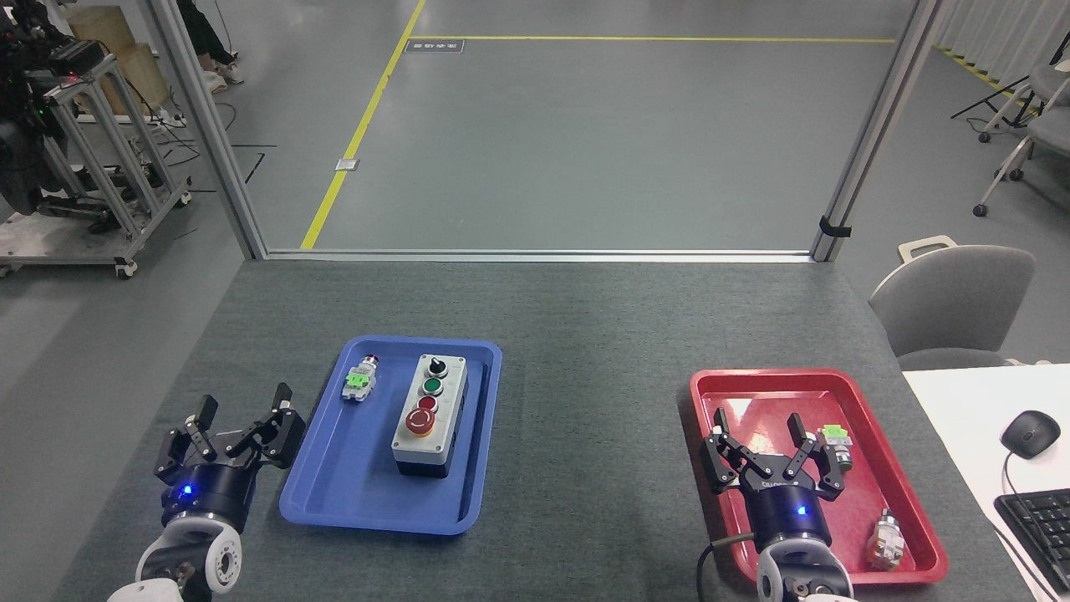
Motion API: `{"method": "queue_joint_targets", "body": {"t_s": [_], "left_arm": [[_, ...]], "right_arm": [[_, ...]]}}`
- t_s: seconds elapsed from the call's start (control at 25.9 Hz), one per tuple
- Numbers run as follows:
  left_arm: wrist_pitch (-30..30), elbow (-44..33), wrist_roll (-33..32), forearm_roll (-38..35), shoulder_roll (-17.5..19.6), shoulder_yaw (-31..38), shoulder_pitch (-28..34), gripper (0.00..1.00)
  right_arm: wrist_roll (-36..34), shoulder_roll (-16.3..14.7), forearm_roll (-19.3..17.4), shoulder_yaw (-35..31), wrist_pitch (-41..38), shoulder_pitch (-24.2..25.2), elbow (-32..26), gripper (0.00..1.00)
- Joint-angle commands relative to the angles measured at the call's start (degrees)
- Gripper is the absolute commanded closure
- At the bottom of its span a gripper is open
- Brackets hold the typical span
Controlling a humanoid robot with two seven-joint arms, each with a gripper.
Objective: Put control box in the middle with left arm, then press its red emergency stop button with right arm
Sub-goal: 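Reach the left gripper forward and grasp the grey control box in the blue tray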
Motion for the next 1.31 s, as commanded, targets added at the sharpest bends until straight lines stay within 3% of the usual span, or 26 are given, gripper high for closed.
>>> {"method": "queue_joint_targets", "body": {"t_s": [0.0, 0.35, 0.58, 0.77, 1.01, 1.28], "left_arm": [[0.0, -0.3, 0.2, 0.0, -0.2, 0.1, 0.2, 0.00], [-1.0, -6.6, 2.0, 1.7, -1.7, -0.1, 1.7, 0.00], [-5.6, -11.9, 2.6, 2.5, -7.3, -1.3, 6.6, 0.00], [-1.8, -3.8, 3.0, -2.3, -8.8, -8.7, 4.8, 0.01], [6.2, 7.8, 4.7, -18.2, -13.0, -14.6, 0.6, 0.00], [6.3, 10.2, 4.8, -18.5, -13.9, -14.7, -0.5, 0.00]], "right_arm": [[0.1, 0.0, 0.0, 0.0, 0.0, 0.0, 0.0, 0.00], [0.1, -0.2, 0.0, 0.0, 0.0, 0.0, 0.0, 0.00], [0.1, -0.2, 0.0, 0.1, 0.0, 0.1, 0.0, 0.00], [0.1, -0.2, 0.0, 0.0, 0.0, 0.0, 0.0, 0.00], [0.1, -0.2, 0.0, -0.1, 0.0, -0.1, 0.0, 0.00], [0.1, 0.0, 0.0, 0.0, 0.0, -0.1, 0.0, 0.00]]}}
